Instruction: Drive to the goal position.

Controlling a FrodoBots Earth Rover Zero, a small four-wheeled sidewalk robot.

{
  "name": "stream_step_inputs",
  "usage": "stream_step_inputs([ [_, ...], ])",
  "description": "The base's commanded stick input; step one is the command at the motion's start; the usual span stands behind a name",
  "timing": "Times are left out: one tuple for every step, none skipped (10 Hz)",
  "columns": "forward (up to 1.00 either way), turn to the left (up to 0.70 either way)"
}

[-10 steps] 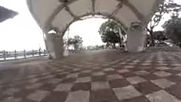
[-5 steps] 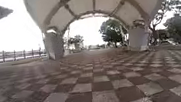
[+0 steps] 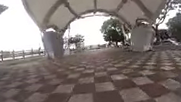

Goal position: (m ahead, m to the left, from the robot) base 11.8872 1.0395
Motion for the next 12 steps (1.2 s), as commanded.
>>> stream_step_inputs([
  [0.85, -0.03],
  [0.85, -0.13],
  [0.85, -0.24],
  [0.85, -0.22],
  [0.85, -0.08],
  [0.85, 0.00],
  [0.85, 0.00],
  [0.85, 0.00],
  [0.85, 0.00],
  [0.85, 0.00],
  [0.72, 0.00],
  [0.51, 0.00],
])
